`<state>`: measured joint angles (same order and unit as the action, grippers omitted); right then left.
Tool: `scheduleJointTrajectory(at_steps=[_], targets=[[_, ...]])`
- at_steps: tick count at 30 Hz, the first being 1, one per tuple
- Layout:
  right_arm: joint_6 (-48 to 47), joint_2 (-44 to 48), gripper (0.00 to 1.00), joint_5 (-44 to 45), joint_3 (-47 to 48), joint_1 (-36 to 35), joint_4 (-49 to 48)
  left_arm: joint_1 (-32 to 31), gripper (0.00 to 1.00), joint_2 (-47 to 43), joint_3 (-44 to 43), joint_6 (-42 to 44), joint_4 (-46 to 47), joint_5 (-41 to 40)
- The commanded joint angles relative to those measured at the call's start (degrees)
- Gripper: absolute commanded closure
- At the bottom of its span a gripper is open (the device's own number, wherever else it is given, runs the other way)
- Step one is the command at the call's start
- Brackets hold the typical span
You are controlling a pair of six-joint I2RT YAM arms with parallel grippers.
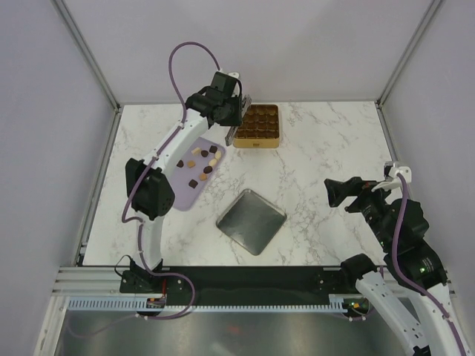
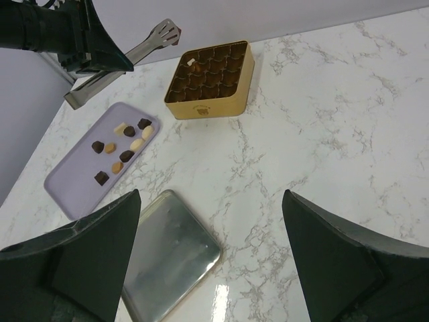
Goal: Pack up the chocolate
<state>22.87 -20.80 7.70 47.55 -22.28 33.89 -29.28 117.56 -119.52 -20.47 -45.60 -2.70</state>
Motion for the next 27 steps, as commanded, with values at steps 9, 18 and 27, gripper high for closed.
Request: scheduleJointTrajectory(at_steps=[9, 18, 27], targets=[[-0.5, -1.8, 0.05, 1.2, 3.3, -0.3, -2.4, 0.3, 0.68, 8.0, -8.6, 5.0, 8.8, -2.1], [-0.5, -1.4, 0.05, 2.3, 4.4, -0.1, -1.7, 0.3, 0.66, 13.3, -8.7, 6.1, 11.6, -4.1], [-0.4, -0.8, 0.06, 3.1, 4.4, -0.2, -1.5, 0.3, 0.62, 16.3, -9.3, 7.7, 13.2, -3.9]])
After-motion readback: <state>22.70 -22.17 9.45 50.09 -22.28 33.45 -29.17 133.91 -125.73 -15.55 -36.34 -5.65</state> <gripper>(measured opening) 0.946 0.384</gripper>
